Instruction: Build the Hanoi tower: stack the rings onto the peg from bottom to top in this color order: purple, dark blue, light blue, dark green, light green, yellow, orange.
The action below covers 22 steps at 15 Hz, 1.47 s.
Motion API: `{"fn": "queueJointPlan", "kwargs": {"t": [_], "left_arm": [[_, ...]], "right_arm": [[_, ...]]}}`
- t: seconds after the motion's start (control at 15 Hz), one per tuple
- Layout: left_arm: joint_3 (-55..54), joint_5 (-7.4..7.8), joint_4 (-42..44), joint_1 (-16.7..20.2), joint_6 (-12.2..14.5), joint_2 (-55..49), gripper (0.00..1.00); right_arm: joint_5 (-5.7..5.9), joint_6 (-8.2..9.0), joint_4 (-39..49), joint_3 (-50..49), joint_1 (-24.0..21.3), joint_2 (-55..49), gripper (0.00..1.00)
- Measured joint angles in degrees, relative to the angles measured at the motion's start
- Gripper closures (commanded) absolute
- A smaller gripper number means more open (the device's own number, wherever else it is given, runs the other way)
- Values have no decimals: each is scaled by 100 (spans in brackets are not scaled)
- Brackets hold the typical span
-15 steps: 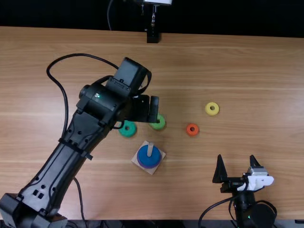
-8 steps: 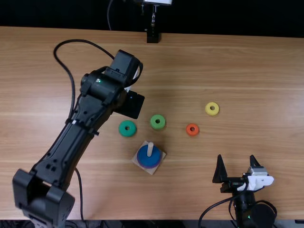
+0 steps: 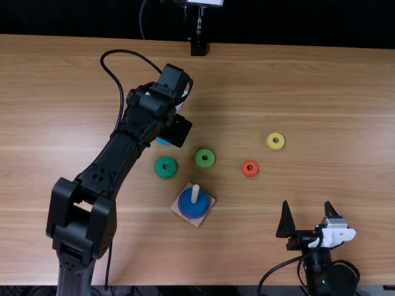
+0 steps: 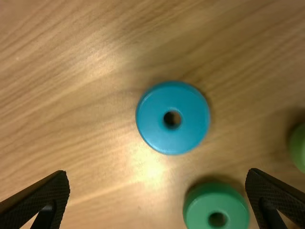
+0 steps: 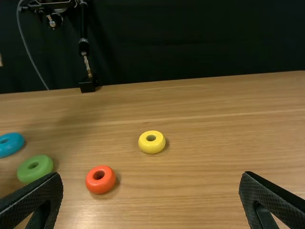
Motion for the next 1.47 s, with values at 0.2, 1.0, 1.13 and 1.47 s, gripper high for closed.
{"fn": "queueJointPlan", "kwargs": {"t": [0.2,1.0,1.13,1.47], "left_arm": [[221,-4,4,2,57,363,0],[844,-4,-31,0,63,1163,0],[844,-7,-83,0,68,1292,0],[844,-4,-92,0,66,1296,0]], "right_arm": [[0,2,0,0,0,0,0],[2,0,-4,0,2,0,0],[2,0,-4,0,0,0,0],[2,0,-4,0,2,0,0]]}}
